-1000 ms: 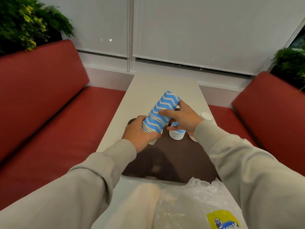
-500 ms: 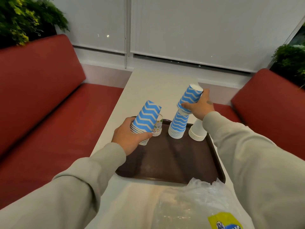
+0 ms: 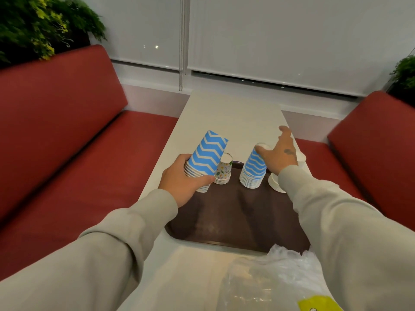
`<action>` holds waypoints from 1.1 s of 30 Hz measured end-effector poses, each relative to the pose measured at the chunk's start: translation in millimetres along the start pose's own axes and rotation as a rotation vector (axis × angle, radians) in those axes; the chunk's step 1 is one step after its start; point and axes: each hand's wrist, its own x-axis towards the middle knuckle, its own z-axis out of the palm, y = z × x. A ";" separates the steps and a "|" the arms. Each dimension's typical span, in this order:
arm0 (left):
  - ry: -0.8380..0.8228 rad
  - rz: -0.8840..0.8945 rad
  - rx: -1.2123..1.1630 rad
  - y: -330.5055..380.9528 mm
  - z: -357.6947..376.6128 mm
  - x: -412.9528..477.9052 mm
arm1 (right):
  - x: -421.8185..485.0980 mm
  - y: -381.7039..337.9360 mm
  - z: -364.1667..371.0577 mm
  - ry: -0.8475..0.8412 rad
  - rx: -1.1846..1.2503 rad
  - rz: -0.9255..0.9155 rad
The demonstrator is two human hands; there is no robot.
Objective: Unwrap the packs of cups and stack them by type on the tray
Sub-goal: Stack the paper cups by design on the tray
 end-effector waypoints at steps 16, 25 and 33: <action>-0.039 0.094 0.024 23.3 13.0 -4.7 | -65.3 -58.1 15.7 -0.645 0.419 0.107; -0.056 0.116 0.048 20.7 12.5 -6.0 | -66.2 -52.8 28.1 -0.549 0.442 0.046; -0.042 0.045 0.083 18.9 17.2 -3.4 | -51.5 -48.0 21.6 -0.475 0.459 -0.034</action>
